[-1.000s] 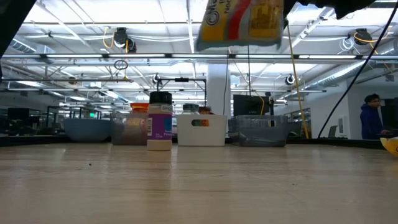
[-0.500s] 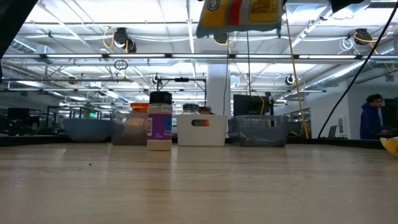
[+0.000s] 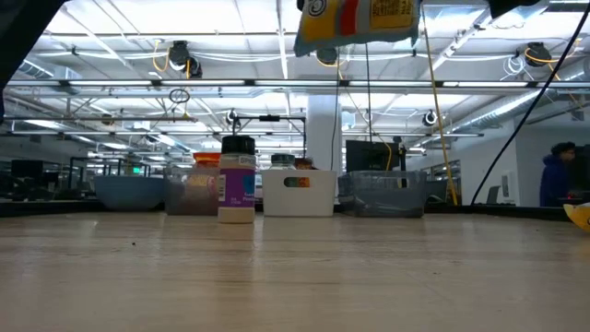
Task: Pick & Place Food Item
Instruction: Put the blue noodle pack into the left black bin
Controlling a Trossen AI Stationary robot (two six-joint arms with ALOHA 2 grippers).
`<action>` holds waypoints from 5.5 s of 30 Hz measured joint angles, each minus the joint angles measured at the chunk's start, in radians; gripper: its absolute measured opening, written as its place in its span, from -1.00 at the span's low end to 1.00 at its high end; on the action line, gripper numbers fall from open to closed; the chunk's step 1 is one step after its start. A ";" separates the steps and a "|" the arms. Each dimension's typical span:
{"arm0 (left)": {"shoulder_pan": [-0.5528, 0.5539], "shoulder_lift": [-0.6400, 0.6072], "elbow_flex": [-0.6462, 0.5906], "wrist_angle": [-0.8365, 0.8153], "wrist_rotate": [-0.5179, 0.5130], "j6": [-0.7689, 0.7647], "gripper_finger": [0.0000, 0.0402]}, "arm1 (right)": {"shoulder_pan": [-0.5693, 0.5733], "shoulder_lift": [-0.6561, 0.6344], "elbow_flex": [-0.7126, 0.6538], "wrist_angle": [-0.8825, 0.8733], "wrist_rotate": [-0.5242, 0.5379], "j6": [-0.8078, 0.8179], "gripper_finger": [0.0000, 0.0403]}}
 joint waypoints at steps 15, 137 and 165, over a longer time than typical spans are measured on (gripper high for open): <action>0.006 0.004 0.001 0.008 0.002 0.006 -0.32 | 0.000 0.000 0.000 -0.009 0.000 -0.003 -1.00; 0.957 -0.633 -1.072 0.303 0.238 0.471 -0.99 | -0.238 -0.150 -0.002 -0.120 0.401 0.076 0.09; 1.000 -0.631 -1.083 0.317 0.226 0.509 -0.99 | -0.238 -0.150 -0.002 -0.120 0.427 0.098 0.05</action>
